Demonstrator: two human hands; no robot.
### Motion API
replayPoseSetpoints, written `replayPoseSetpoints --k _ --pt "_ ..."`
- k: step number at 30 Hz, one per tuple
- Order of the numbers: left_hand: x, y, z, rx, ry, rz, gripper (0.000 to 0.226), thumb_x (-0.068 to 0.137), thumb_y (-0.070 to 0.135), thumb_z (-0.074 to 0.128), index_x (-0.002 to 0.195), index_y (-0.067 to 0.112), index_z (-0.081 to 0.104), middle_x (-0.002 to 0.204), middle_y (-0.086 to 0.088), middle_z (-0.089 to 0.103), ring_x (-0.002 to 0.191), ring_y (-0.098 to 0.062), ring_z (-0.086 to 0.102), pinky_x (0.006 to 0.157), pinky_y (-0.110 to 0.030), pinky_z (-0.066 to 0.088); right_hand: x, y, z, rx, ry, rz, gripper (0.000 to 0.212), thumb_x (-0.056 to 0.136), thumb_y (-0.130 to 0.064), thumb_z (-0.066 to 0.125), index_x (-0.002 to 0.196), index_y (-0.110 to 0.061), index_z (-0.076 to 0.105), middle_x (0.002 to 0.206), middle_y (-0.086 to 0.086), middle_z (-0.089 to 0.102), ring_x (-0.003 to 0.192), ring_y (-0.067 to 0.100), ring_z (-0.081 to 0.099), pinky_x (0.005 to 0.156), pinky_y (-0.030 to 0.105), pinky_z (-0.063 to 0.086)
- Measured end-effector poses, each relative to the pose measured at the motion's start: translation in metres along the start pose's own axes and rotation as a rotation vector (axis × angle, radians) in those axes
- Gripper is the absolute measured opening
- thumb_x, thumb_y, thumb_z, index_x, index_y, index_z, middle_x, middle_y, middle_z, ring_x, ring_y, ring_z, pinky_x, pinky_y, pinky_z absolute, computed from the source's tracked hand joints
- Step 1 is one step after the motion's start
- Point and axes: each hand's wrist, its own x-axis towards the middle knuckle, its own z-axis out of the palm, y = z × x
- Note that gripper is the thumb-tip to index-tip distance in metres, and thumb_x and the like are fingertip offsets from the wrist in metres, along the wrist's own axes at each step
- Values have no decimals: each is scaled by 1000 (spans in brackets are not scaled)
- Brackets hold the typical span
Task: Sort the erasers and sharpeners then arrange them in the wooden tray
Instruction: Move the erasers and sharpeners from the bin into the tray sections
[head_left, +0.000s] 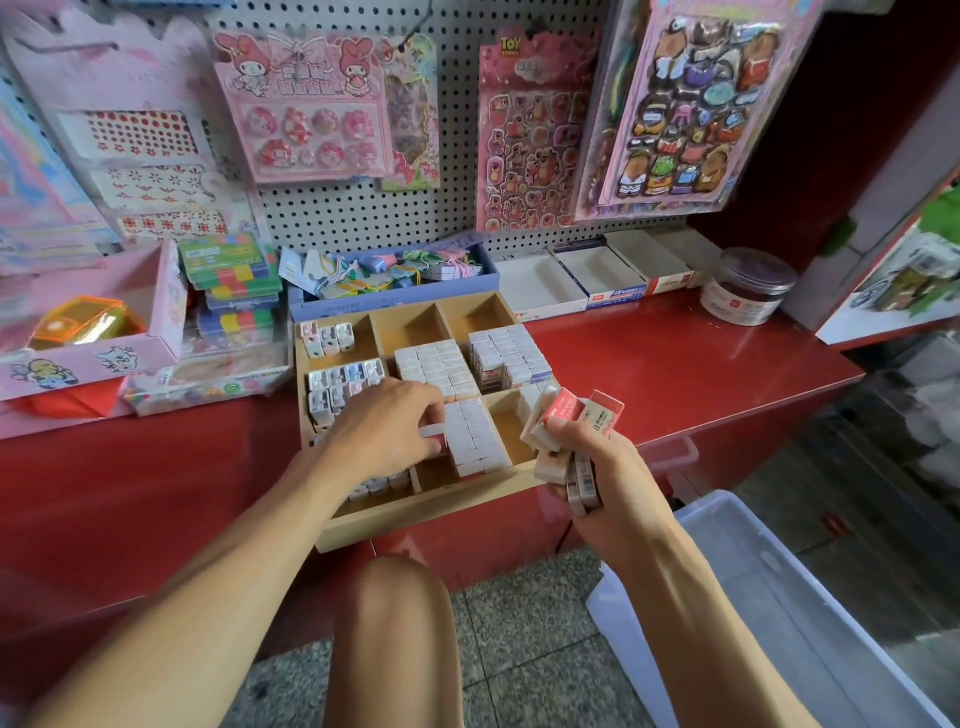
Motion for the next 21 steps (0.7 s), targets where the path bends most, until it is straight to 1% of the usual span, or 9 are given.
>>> replayPoseSetpoints --k 2,4,10,13,15,17,18,19,21 --pt "1 2 11 19 51 10 19 82 32 74 92 27 58 92 10 57 86 -12 55 64 -27 37 0 1 1 14 -27 -1 8 82 -10 70 87 -16 70 73 -2 65 58 4 58 50 17 44" --pt "1 1 20 35 90 21 22 81 30 74 92 27 56 95 10 55 93 -13 54 64 -27 35 0 2 -1 14 -58 -6 8 78 -14 69 86 -17 70 72 -3 64 58 4 56 50 17 43" --pt "2 -1 25 52 111 -14 36 74 29 80 100 26 55 110 5 58 102 -15 48 77 -31 40 5 7 -7 11 -71 3 12 78 -17 67 89 -15 67 72 -3 61 57 5 53 49 18 42" --pt "4 -3 23 38 82 -17 38 73 30 81 102 26 56 111 4 57 104 -16 48 80 -33 39 5 8 -7 20 -83 11 9 80 -14 68 90 -15 67 72 -2 62 57 4 54 49 18 42" --pt "6 -7 20 15 32 -26 44 71 32 84 106 25 59 108 4 55 105 -16 49 82 -33 42 4 7 -6 19 -92 17 7 88 -8 64 94 -12 65 70 -3 62 55 4 55 48 17 42" --pt "7 -10 18 -81 10 -50 45 68 33 86 106 25 63 101 7 54 101 -14 52 81 -33 45 4 6 -5 18 -102 15 10 92 -5 57 99 -10 63 68 -4 62 54 3 56 47 17 42" --pt "7 -10 16 -179 37 -78 39 70 31 85 103 24 65 96 7 54 95 -13 53 76 -29 44 5 7 -5 11 -106 13 12 93 -4 55 101 -9 62 67 -4 62 53 3 56 46 16 41" --pt "7 -8 14 -311 79 -118 29 75 29 82 99 24 67 91 8 56 89 -12 54 72 -25 43 6 6 -5 -2 -105 11 13 93 -3 55 103 -8 61 66 -4 62 53 3 56 45 16 41" --pt "7 0 6 -644 134 -185 10 86 30 72 95 25 72 87 8 64 81 -7 58 70 -21 46 8 7 0 -57 -102 9 12 93 -4 59 104 -8 64 67 -2 62 55 6 55 47 18 38"
